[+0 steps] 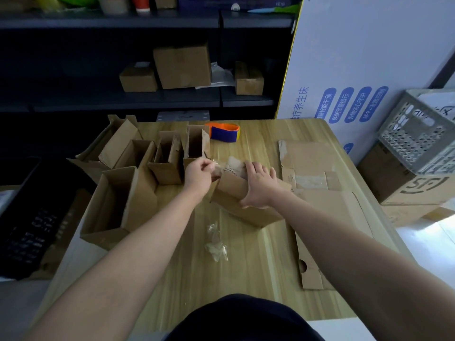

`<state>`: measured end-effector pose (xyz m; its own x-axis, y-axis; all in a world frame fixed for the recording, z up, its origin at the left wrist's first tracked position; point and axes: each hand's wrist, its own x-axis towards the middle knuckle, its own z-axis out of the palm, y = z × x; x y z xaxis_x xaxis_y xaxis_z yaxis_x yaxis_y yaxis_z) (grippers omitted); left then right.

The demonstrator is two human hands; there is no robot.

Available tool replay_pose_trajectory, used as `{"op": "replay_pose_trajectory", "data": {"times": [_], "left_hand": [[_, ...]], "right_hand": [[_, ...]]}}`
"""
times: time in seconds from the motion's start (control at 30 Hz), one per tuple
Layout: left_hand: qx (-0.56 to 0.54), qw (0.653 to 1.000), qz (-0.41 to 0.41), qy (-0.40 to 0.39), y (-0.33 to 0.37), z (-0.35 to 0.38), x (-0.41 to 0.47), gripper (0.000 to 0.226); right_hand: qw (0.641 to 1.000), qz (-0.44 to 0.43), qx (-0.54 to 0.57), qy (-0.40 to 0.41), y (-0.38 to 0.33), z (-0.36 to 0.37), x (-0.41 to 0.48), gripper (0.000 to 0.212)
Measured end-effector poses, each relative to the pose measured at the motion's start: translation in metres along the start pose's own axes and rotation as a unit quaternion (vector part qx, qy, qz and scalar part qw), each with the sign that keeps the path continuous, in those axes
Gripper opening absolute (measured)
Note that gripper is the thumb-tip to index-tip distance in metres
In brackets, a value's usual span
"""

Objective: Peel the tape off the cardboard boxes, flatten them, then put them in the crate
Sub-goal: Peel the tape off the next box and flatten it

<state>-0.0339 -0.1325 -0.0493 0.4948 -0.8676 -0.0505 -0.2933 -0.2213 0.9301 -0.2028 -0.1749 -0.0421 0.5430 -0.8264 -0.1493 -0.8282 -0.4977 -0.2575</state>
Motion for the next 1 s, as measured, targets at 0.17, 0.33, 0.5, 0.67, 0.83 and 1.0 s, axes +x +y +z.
{"op": "replay_pose_trajectory", "data": {"times": [0.17, 0.33, 0.5, 0.67, 0.83, 1.0], "left_hand": [[-0.218, 0.961, -0.142, 0.091, 0.002, -0.006, 0.011, 0.016], [-0.237, 0.939, -0.173, 0.178, -0.012, -0.026, 0.019, 0.016], [-0.255, 0.917, -0.197, 0.235, -0.019, -0.029, 0.017, 0.018], [-0.17, 0.937, -0.191, 0.238, -0.044, -0.054, 0.011, 0.017], [0.034, 0.995, -0.06, 0.076, -0.06, -0.016, -0.019, 0.016], [0.167, 0.979, -0.05, -0.103, -0.095, 0.011, -0.058, 0.019]], "right_hand": [[0.999, -0.038, 0.026, 0.019, -0.01, -0.012, 0.007, 0.12], [0.998, -0.042, 0.04, 0.033, -0.003, -0.02, 0.002, 0.119], [0.996, -0.054, 0.043, 0.051, -0.004, -0.029, 0.003, 0.115], [0.997, 0.03, 0.011, 0.069, 0.03, -0.045, -0.002, 0.116], [0.995, 0.013, 0.029, 0.09, 0.024, -0.04, 0.0, 0.117], [0.995, 0.008, 0.039, 0.089, 0.033, -0.025, -0.01, 0.117]]}}
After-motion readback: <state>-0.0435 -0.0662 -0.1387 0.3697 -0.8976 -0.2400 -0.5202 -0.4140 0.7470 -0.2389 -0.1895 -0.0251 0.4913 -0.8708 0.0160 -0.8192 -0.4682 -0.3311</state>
